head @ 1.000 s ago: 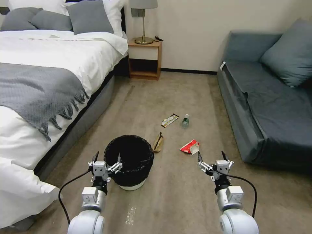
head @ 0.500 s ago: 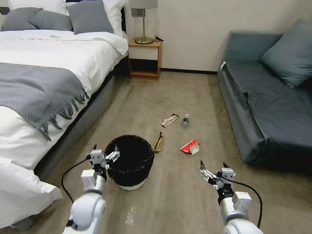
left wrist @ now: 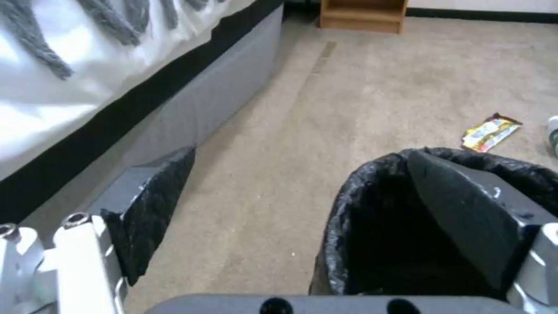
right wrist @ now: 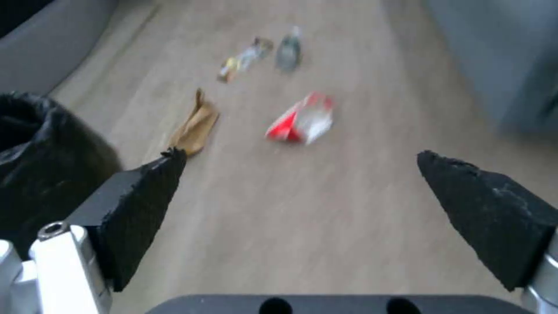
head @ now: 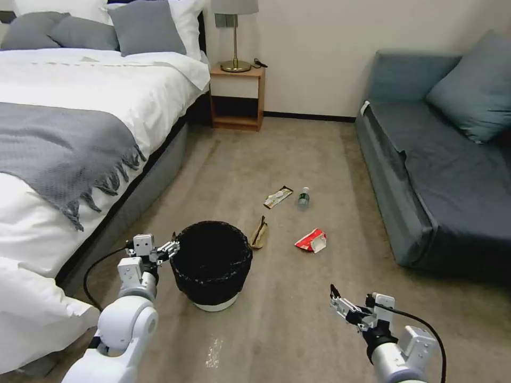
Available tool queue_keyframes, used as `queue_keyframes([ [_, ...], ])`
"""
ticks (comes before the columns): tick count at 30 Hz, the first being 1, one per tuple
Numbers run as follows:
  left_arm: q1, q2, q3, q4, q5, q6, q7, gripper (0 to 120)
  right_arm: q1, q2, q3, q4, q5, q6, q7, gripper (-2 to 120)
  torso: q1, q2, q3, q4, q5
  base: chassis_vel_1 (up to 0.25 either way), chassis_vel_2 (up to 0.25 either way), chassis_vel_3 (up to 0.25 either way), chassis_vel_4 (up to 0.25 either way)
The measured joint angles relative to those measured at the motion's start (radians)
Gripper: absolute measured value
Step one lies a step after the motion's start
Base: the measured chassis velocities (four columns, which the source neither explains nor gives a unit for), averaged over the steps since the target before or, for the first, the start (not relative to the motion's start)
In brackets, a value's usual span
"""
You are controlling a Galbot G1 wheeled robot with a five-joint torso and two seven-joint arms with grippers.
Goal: Pick up the trash bin, then pick up the garbage on the floor and place it into the trash bin.
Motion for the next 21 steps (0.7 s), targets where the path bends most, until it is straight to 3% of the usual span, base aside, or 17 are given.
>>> queue_keyframes([
  [9, -0.016, 0.014, -0.009, 0.007, -0.011, 0.0, -0.003, 98, 0.006, -0.031, 0.02, -0.034, -0.013, 0.044, -0.046, 100, 0.0, 0.0, 0.0, -0.0005, 0.0006, 0.0, 0.0, 0.0, 0.0],
  [14, -0.042, 0.02, -0.003, 0.028, -0.071, 0.007, -0.025, 98, 0.005, -0.032, 0.029, -0.043, -0.014, 0.052, -0.048, 100, 0.0, 0.0, 0.0, -0.0005, 0.0004, 0.0, 0.0, 0.0, 0.0],
  [17, -0.084, 0.043, 0.009, 0.054, -0.162, 0.06, -0.055, 98, 0.001, -0.028, 0.037, -0.049, -0.017, 0.063, -0.049, 100, 0.0, 0.0, 0.0, -0.0005, 0.0005, 0.0, 0.0, 0.0, 0.0],
  [21, -0.12, 0.054, 0.025, 0.072, -0.217, 0.109, -0.07, 97, 0.0, -0.022, 0.041, -0.052, -0.022, 0.07, -0.05, 100, 0.0, 0.0, 0.0, -0.0005, 0.0004, 0.0, 0.0, 0.0, 0.0],
])
